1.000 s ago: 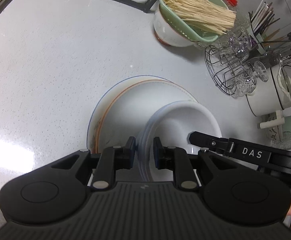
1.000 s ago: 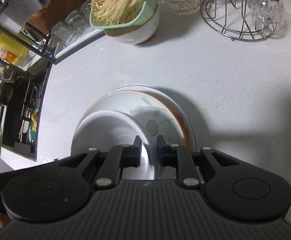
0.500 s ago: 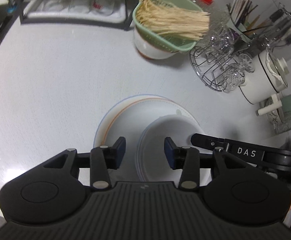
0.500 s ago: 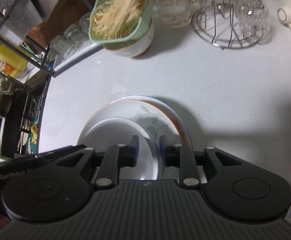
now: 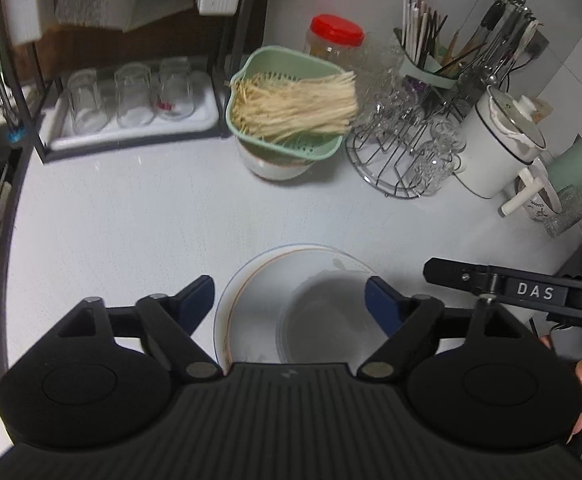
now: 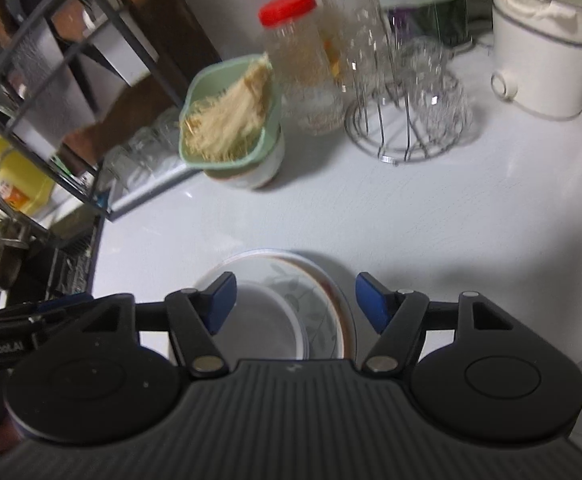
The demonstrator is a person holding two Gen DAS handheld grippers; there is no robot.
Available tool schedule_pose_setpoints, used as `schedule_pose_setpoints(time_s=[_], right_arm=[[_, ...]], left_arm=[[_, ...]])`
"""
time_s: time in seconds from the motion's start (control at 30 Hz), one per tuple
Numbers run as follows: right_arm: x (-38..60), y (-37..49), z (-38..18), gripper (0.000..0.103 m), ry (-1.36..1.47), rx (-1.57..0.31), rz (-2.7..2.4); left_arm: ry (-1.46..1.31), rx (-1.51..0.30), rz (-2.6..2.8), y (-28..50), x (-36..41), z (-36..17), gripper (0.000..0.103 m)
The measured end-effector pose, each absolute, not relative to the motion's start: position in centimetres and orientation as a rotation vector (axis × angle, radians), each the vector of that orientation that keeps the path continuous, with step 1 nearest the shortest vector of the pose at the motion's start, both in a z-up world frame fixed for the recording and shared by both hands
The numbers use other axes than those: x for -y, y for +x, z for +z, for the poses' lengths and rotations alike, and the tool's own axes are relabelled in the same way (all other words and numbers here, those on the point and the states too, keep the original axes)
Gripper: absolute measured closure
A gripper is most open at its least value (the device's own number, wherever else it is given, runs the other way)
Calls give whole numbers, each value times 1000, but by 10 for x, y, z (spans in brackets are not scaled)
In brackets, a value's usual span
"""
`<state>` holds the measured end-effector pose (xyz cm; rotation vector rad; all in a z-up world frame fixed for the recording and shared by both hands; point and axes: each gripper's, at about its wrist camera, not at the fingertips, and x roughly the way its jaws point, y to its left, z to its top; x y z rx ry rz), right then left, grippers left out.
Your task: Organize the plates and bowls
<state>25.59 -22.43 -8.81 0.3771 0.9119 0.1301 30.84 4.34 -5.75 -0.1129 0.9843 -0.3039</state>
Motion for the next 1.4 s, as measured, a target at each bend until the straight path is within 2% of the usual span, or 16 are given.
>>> schedule_pose_setpoints(time_s=[0.1,0.33,0.7,1.4], right_arm=[[230,245,-68,35,350,-853,158],[252,206,-25,31,271,-708,221],[283,148,-5,31,240,-606,262],[310,53,-21,30,161,-562,298]], left_arm=[[-99,-937,-295,294,-35,-36,9],[-80,-836,-257,242,-12,9,8],[-79,-735,-192,178,26,42,6],[-84,-710,-12,61,65,17,5]])
